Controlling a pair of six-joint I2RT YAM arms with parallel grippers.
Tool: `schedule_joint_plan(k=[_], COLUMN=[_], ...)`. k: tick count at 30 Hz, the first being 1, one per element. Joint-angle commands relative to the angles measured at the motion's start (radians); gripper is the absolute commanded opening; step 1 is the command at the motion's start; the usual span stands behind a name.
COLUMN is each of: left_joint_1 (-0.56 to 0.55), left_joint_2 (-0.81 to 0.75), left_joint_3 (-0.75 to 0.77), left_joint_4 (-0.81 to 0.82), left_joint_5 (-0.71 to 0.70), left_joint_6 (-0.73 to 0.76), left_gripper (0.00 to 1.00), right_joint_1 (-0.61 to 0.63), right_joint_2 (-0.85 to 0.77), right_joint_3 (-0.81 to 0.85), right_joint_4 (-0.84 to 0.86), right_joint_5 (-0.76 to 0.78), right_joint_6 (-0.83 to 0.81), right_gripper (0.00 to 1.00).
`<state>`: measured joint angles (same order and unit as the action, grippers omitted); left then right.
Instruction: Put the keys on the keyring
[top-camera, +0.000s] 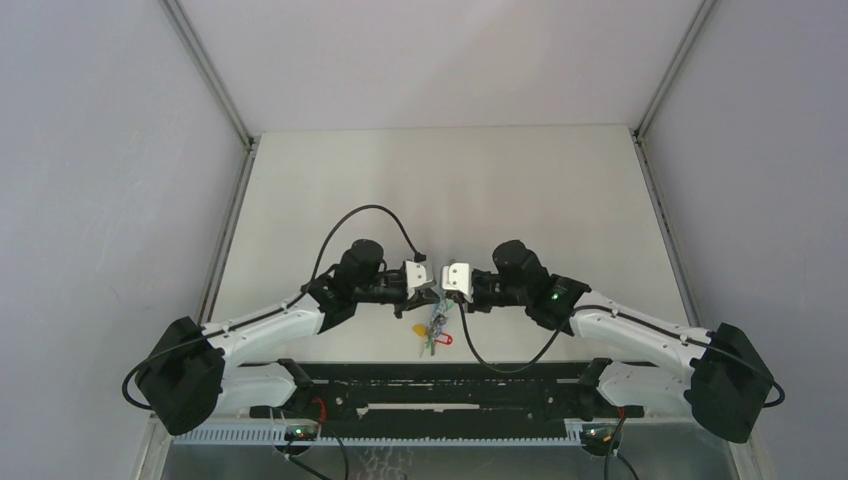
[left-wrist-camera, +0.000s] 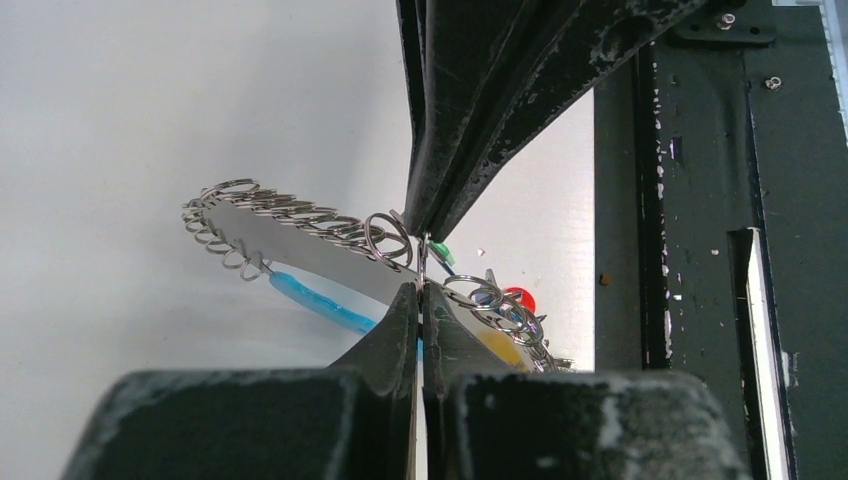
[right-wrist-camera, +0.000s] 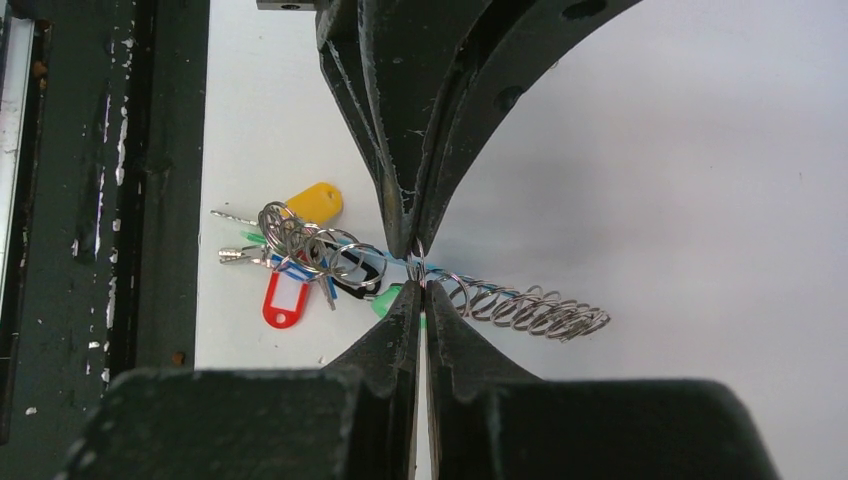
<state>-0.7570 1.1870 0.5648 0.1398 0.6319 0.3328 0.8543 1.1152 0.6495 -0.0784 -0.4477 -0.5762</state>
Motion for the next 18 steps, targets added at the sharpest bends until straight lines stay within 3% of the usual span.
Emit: schedule_joint_plan(k=[1,18], left_joint_1=[-0.008,0.020], left_joint_2=[-0.004,0.008], left_joint_3=[0.020,0.028], left_joint_4=[0.054,0.099], left_joint_5=[0.005,-0.063], left_joint_6=[-0.009,-0.129], left_gripper=[0.00,0.00], right_joint_1=[0.021,0.065], right_joint_2=[-0.002,-0.028], right_joint_3=[0.049,0.024], right_joint_4=[0.068,0.024], right_joint_5=[0.000,0.128], right_joint_6=[0.013,-0.052], right_gripper=[0.00,0.00])
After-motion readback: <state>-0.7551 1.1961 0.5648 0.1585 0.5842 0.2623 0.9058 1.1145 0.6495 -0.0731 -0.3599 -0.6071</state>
